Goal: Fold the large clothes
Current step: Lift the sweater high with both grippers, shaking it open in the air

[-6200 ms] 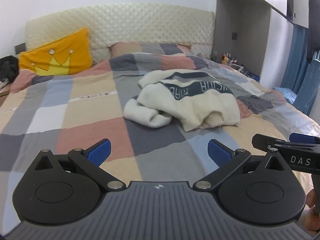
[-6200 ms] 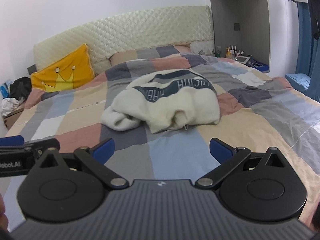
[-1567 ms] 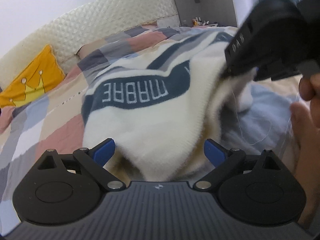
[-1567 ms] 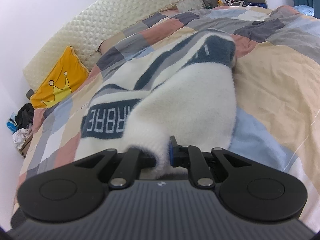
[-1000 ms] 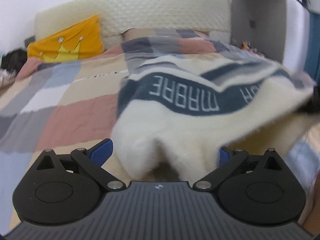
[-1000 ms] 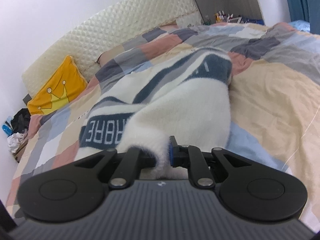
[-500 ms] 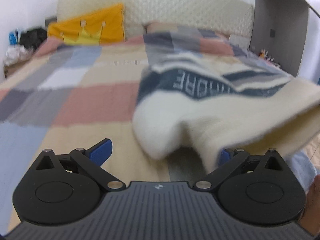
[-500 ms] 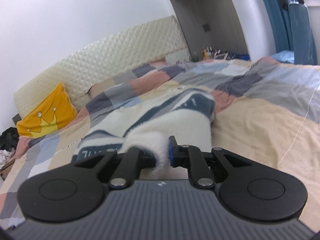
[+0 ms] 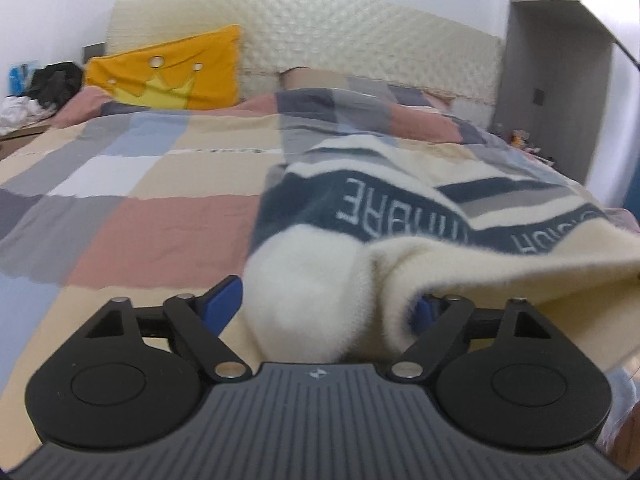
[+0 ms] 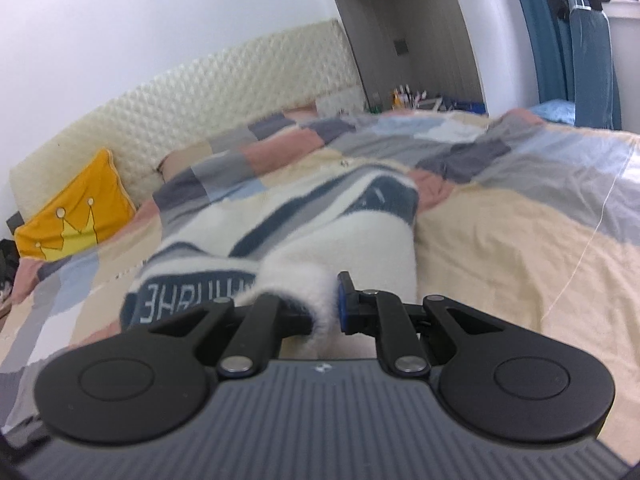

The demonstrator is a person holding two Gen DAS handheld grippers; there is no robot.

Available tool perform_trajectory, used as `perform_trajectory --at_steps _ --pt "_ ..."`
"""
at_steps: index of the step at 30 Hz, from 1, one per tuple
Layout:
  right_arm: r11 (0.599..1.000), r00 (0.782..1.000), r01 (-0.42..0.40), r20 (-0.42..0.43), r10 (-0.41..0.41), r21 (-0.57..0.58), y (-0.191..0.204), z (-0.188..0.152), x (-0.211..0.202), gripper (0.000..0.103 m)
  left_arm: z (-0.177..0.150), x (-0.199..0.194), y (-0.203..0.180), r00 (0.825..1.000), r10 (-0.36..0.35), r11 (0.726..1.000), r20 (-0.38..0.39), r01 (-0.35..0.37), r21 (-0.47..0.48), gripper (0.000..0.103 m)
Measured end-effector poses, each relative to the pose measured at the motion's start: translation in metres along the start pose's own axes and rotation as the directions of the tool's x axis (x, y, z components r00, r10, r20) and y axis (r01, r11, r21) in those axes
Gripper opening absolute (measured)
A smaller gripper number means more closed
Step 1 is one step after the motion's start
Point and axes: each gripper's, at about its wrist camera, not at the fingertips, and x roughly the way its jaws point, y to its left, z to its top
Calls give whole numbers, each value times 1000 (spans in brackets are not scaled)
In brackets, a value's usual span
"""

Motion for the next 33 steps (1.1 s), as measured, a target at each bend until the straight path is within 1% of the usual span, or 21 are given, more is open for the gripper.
perform_trajectory --at_steps 1,2,3,4,5,7,8,10,12,14,17,18,20,21,22,24,26,28,31,33 --pt "1000 1000 3 -22 -2 28 -2 0 3 13 1 3 1 1000 -29 1000 -2 29 4 71" --pt "998 999 10 -43 -8 64 -5 -1 4 13 2 7 3 997 -73 997 -5 73 -1 64" --pt "995 998 13 -64 -7 96 -7 -3 6 13 4 10 5 995 -97 995 -5 97 -22 55" --pt "992 997 13 -82 -2 124 -9 -6 7 13 6 11 7 993 -114 992 0 114 -49 42" --pt "990 995 20 -96 -7 136 -9 -10 9 13 7 12 9 991 -132 989 3 131 -73 38" --pt "992 992 43 -126 -28 115 -4 -19 13 14 9 9 12 991 -130 986 17 131 -108 28" --pt "994 989 52 -142 -37 99 -1 -22 15 14 10 7 14 991 -133 983 25 135 -123 26" --pt "994 982 78 -175 -64 79 4 -28 20 17 12 0 19 988 -146 976 59 153 -157 17" --pt "992 975 112 -201 -98 60 7 -34 24 30 18 -7 23 986 -134 974 95 148 -171 17" --pt "992 967 119 -233 -105 50 9 -39 29 31 22 -15 26 984 -130 969 124 153 -192 17" --pt "989 946 130 -308 -101 74 5 -47 38 33 24 -22 30 982 -126 963 143 156 -218 17" --pt "986 947 138 -302 -105 89 2 -47 36 33 24 -25 31 982 -128 962 141 158 -224 17" --pt "982 966 151 -230 -122 114 0 -42 24 33 24 -31 30 980 -132 960 149 164 -229 17" --pt "982 974 154 -186 -133 105 1 -37 17 33 24 -35 30 979 -134 959 156 168 -230 17" --pt "984 979 154 -145 -140 87 4 -33 10 31 24 -41 30 977 -135 958 168 172 -231 17" --pt "990 988 135 -73 -133 26 12 -23 -6 21 25 -57 30 971 -140 955 192 184 -235 17" --pt "992 992 123 3 -123 -37 19 -13 -23 17 27 -76 32 964 -149 949 222 202 -243 17" --pt "995 995 89 41 -87 -54 21 1 -39 14 31 -94 32 957 -157 945 245 217 -243 17" --pt "994 995 37 93 -27 -104 24 27 -60 13 47 -117 35 948 -164 932 274 240 -271 17" --pt "987 992 -25 115 44 -159 31 49 -71 11 63 -135 35 940 -144 935 310 232 -269 17"
